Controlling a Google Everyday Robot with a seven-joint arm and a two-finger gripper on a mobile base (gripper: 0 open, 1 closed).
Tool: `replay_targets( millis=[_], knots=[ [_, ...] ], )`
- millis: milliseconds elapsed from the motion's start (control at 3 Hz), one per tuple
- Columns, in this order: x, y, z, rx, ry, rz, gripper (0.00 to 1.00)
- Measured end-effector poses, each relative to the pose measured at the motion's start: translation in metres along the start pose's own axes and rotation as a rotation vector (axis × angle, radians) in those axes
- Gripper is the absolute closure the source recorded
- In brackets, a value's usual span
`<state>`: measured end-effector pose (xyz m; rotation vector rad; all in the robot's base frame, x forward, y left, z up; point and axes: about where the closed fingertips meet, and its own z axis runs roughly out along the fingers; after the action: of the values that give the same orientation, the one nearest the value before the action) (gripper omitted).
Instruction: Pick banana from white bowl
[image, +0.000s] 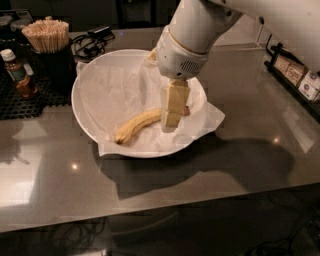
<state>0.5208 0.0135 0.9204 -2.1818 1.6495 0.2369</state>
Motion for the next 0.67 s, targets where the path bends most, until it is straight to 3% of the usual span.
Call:
replay_targets(
  millis=[667],
  knots=[
    [-0.004, 0.0, 0.015, -0.026, -0.037, -0.019, 0.0]
  ],
)
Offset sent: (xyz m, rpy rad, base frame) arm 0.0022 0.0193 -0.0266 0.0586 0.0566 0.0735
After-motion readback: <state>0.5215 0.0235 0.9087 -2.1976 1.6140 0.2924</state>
